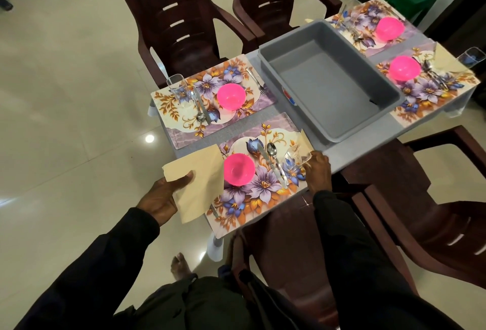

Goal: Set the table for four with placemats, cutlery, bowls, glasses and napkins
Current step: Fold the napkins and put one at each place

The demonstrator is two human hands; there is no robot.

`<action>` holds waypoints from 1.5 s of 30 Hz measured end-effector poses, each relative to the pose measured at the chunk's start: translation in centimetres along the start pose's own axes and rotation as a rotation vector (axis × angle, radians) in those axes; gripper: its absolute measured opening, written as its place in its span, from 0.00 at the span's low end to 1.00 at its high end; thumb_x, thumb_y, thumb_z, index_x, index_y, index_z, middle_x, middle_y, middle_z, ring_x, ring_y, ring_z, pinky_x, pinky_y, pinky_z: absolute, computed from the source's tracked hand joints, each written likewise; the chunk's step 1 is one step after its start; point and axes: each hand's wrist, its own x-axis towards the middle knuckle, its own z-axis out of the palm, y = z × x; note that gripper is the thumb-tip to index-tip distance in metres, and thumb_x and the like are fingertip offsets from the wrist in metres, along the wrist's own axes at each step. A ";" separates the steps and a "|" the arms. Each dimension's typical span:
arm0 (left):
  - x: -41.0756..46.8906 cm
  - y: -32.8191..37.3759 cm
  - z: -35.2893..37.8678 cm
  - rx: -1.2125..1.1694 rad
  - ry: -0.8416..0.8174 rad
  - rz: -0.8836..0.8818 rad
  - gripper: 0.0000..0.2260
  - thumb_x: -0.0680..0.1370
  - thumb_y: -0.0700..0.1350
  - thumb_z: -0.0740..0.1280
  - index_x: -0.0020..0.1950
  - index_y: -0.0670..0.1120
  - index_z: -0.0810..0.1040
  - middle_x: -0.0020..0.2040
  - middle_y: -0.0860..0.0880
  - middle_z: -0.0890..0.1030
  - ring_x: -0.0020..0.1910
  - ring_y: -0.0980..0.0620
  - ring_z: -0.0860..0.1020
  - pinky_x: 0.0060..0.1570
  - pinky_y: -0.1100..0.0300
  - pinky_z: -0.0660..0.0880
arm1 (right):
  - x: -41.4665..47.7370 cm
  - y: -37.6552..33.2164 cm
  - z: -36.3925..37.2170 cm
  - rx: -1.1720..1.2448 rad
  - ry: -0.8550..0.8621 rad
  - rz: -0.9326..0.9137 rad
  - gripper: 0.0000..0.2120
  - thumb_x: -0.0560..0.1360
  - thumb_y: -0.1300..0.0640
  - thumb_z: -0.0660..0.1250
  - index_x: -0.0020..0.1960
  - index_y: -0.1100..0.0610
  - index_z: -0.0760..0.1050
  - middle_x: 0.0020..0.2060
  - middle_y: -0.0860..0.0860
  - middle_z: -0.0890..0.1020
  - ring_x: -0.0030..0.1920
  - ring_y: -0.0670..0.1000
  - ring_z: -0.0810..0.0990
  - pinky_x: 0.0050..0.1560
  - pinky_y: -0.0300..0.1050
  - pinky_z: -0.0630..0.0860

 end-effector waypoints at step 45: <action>2.1 19.2 -23.4 -0.253 -0.402 -0.100 0.21 0.82 0.39 0.66 0.75 0.38 0.70 0.69 0.38 0.78 0.69 0.40 0.77 0.66 0.46 0.76 | -9.2 -50.9 -8.6 1.082 -0.292 -0.077 0.19 0.72 0.64 0.78 0.62 0.60 0.80 0.55 0.52 0.86 0.55 0.53 0.85 0.55 0.50 0.83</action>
